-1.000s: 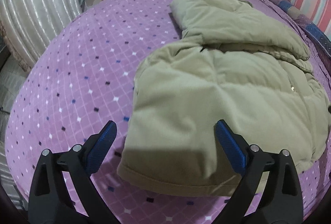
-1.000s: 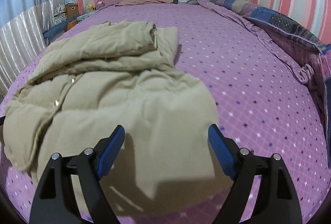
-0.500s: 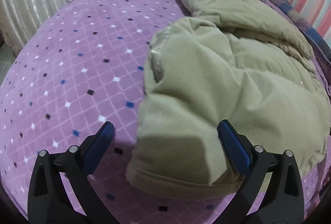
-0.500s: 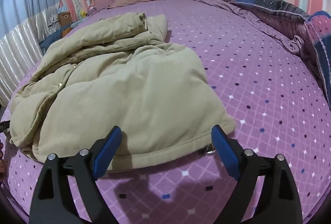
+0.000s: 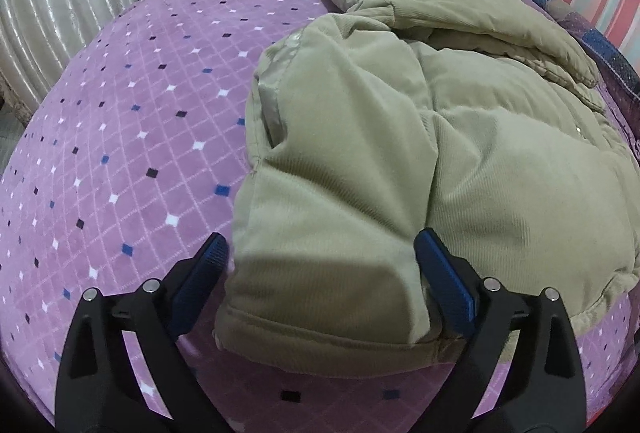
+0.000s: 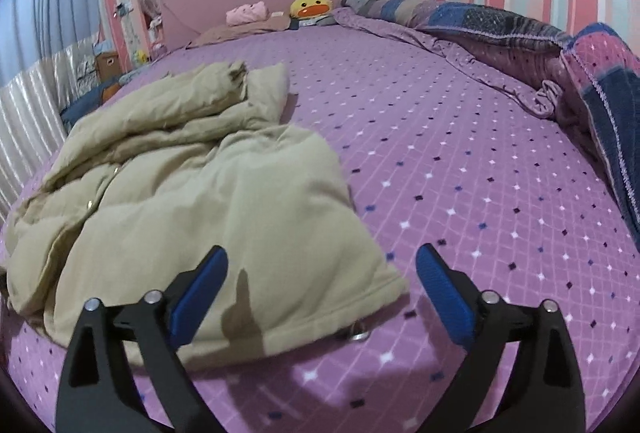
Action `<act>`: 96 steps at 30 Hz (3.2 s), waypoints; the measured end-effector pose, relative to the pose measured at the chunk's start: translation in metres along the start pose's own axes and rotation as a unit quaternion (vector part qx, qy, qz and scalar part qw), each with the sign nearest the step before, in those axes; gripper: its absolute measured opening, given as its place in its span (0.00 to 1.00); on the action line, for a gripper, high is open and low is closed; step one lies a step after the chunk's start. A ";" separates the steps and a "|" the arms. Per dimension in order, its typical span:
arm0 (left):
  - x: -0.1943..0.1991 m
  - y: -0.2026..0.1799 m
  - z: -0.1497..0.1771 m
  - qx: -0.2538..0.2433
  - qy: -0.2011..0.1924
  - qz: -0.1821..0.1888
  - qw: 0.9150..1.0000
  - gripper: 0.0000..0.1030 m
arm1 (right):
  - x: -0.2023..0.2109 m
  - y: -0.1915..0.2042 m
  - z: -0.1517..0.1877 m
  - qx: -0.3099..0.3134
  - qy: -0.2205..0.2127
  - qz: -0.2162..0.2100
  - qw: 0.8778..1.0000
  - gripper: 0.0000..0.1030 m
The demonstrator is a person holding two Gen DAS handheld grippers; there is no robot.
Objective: Fold large clothes
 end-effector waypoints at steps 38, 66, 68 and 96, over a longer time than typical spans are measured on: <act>0.002 0.005 0.020 -0.019 0.011 0.016 1.000 0.93 | -0.047 -0.005 0.033 -0.033 0.097 -0.122 0.987 0.78; 0.056 -0.006 -0.025 0.029 0.038 0.113 0.992 0.17 | -0.020 0.038 -0.027 -0.006 0.088 -0.122 0.989 0.20; 0.062 -0.004 -0.040 0.045 0.034 0.115 0.992 0.17 | -0.019 0.043 -0.039 -0.010 0.081 -0.125 0.989 0.20; 0.031 -0.032 -0.389 0.112 -0.037 -0.003 0.993 0.16 | -0.149 0.111 -0.344 -0.070 -0.010 -0.054 0.996 0.19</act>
Point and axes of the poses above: each gripper's, at about its wrist camera, not at the fingertips, and x roughly against the way its jaws point, y to its left, z to its underside, the point moved 6 cm from there along -x, roughly the way its jaws point, and after that the axes turned 9 degrees about -z, right-handed, at the moved point
